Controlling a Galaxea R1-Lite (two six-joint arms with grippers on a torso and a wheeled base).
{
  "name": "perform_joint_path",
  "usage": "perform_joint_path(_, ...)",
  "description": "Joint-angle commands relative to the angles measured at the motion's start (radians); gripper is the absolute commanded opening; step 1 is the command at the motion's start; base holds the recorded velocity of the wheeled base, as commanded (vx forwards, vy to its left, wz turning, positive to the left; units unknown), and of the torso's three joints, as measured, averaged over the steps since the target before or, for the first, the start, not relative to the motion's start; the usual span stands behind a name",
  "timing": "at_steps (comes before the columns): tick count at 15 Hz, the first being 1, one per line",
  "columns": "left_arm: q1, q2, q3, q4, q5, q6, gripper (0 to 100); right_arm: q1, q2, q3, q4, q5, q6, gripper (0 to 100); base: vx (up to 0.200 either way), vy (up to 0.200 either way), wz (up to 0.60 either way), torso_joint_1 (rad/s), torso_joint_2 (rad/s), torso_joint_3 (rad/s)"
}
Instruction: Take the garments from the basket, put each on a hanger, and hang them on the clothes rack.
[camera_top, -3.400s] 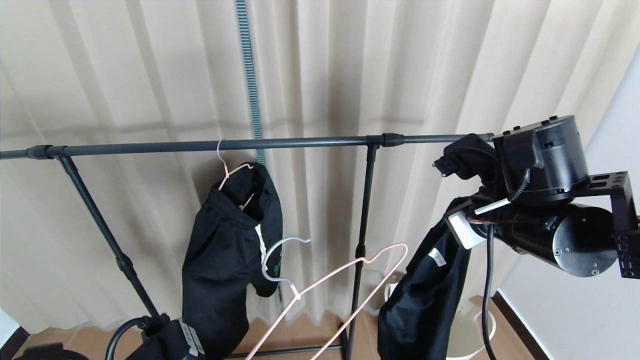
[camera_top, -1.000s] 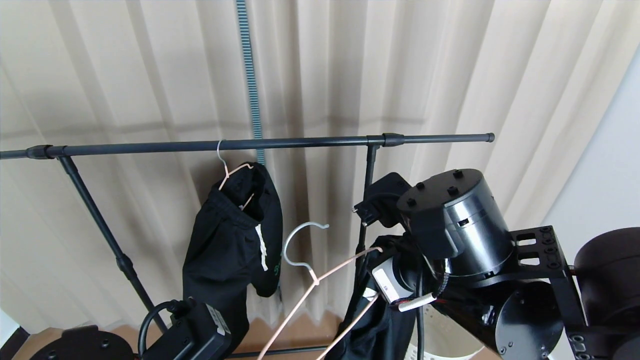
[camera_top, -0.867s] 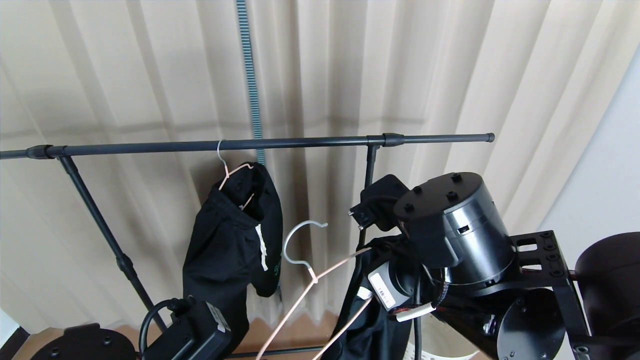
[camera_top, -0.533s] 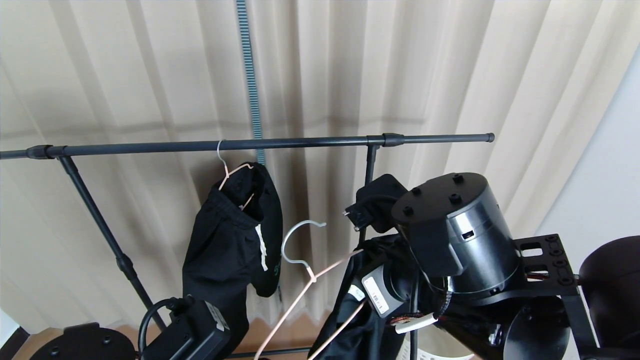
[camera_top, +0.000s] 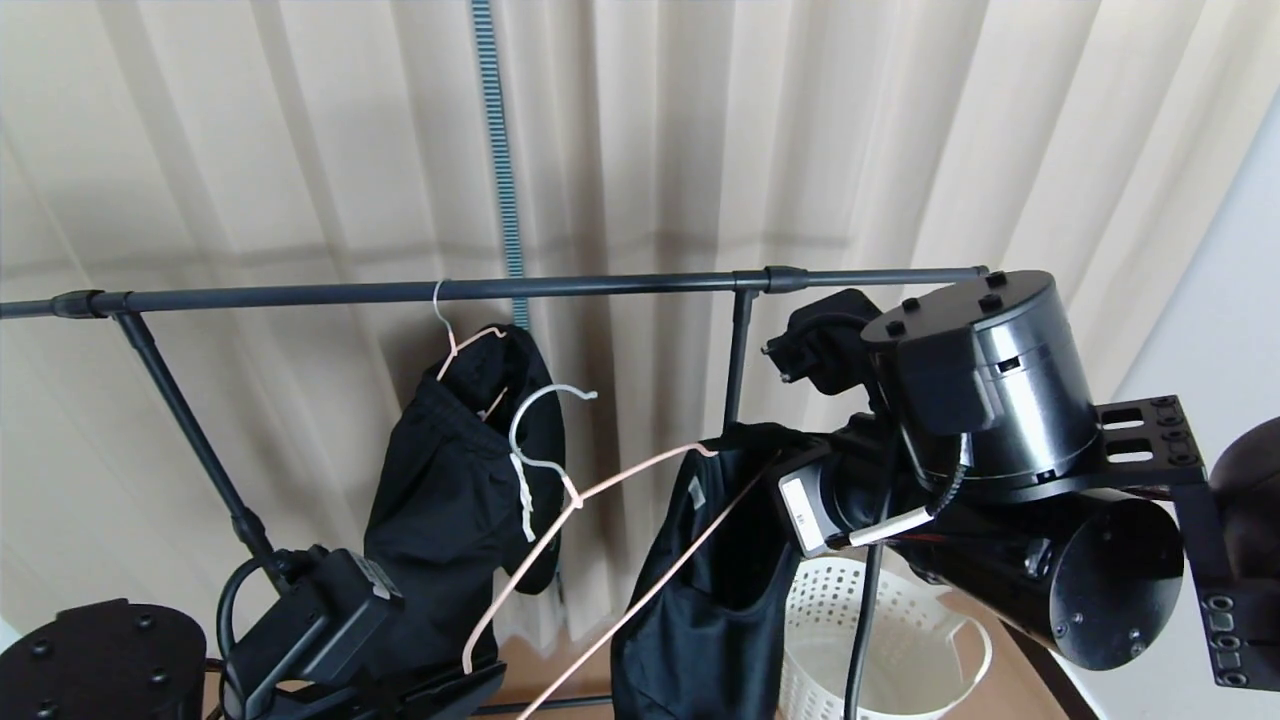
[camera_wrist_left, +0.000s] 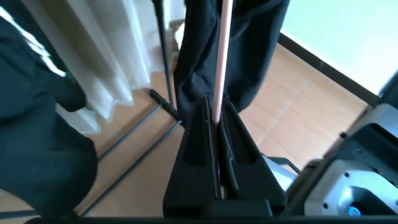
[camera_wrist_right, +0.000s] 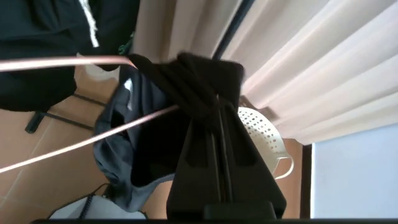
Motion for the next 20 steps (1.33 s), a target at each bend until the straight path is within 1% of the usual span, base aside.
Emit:
perform_joint_path(1, 0.014, -0.029, -0.003, 0.0, 0.0, -0.001, 0, -0.015, -0.001, -0.001, 0.0, 0.0, 0.0, 0, 0.0, 0.0, 0.0, 0.0, 0.0, 0.0)
perform_joint_path(3, 0.014, -0.029, -0.009, 0.0, 0.0, -0.001, 0, -0.01, 0.008, -0.004, -0.002, 0.001, 0.0, 0, 0.0, 0.0, 0.0, 0.0, 0.0, 0.0)
perform_joint_path(7, -0.003, -0.022, -0.01, 0.0, 0.0, 0.002, 0, 0.106, 0.1, -0.052, -0.002, 0.001, 0.003, 0, 0.0, 0.0, 0.0, 0.0, 0.0, 0.0)
perform_joint_path(9, -0.003, -0.015, -0.01, 0.0, -0.001, -0.001, 0, 0.163, 0.132, -0.095, 0.006, 0.001, 0.043, 0, 0.0, 0.0, 0.0, 0.0, 0.0, 0.0)
perform_joint_path(10, -0.001, -0.008, -0.01, 0.0, 0.0, -0.001, 0, 0.181, 0.133, -0.105, 0.007, 0.0, 0.049, 0, 0.0, 0.0, 0.0, 0.0, 0.0, 0.0)
perform_joint_path(12, -0.001, 0.003, -0.012, 0.0, -0.001, -0.004, 0, 0.207, 0.129, -0.113, 0.006, 0.001, 0.055, 0, 0.0, 0.0, 0.0, 0.0, 0.0, 0.0)
perform_joint_path(14, -0.001, 0.011, -0.012, -0.005, -0.001, -0.004, 0, 0.234, 0.127, -0.131, 0.01, 0.001, 0.095, 0, 0.0, 0.0, 0.0, 0.0, 0.0, 0.0)
perform_joint_path(17, -0.001, 0.014, -0.012, -0.005, -0.001, -0.004, 0, 0.254, 0.132, -0.154, 0.003, 0.003, 0.119, 0, 0.0, 0.0, 0.0, 0.0, 0.0, 0.0)
perform_joint_path(18, -0.001, 0.017, -0.01, -0.005, -0.001, -0.004, 0, 0.263, 0.132, -0.162, 0.003, 0.011, 0.141, 0, 0.0, 0.0, 0.0, 0.0, 0.0, 0.0)
perform_joint_path(20, -0.001, 0.014, -0.009, -0.005, -0.001, -0.004, 0, 0.277, 0.13, -0.176, 0.001, 0.038, 0.155, 0, 0.0, 0.0, 0.0, 0.0, 0.0, 0.0)
